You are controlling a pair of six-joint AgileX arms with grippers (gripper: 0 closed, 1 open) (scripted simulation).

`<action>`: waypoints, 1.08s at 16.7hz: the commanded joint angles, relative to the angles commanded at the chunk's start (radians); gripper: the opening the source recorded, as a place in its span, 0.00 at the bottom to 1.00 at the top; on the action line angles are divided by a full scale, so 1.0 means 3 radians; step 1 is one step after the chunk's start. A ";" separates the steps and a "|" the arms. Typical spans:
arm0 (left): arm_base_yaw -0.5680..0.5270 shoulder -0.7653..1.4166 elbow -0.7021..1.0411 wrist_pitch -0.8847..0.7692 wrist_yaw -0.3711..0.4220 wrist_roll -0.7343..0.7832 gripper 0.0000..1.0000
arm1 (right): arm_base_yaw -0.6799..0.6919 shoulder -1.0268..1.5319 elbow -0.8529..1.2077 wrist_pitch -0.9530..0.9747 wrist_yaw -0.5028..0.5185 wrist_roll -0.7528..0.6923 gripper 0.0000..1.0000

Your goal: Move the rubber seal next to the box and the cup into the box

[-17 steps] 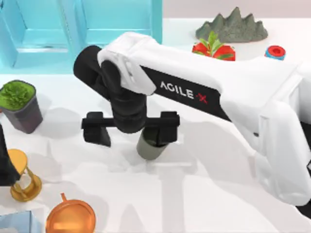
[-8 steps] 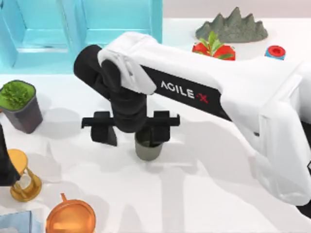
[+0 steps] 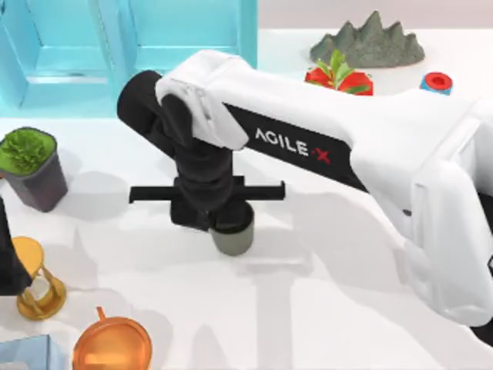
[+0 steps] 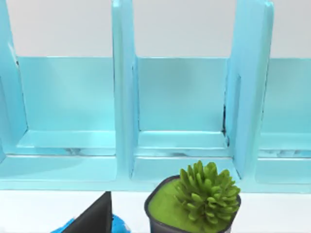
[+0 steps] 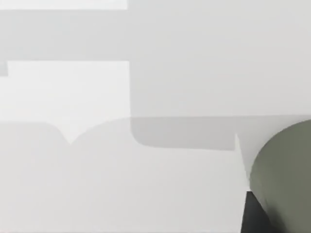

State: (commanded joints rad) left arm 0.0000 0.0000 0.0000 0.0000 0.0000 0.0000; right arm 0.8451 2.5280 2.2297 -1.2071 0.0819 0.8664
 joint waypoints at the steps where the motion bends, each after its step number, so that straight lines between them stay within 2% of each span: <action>1: 0.0000 0.0000 0.0000 0.0000 0.0000 0.0000 1.00 | 0.0000 0.0000 0.0000 0.0000 0.0000 0.0000 0.00; 10: 0.0000 0.0000 0.0000 0.0000 0.0000 0.0000 1.00 | -0.0018 -0.0057 -0.0042 -0.0016 0.0000 -0.0021 0.00; 18: 0.0000 0.0000 0.0000 0.0000 0.0000 0.0000 1.00 | -0.0442 -0.1167 -0.0776 -0.0316 -0.0044 -0.0457 0.00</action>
State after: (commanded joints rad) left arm 0.0000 0.0000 0.0000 0.0000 0.0000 0.0000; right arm 0.7125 2.1780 1.9970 -1.3018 0.0688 0.7293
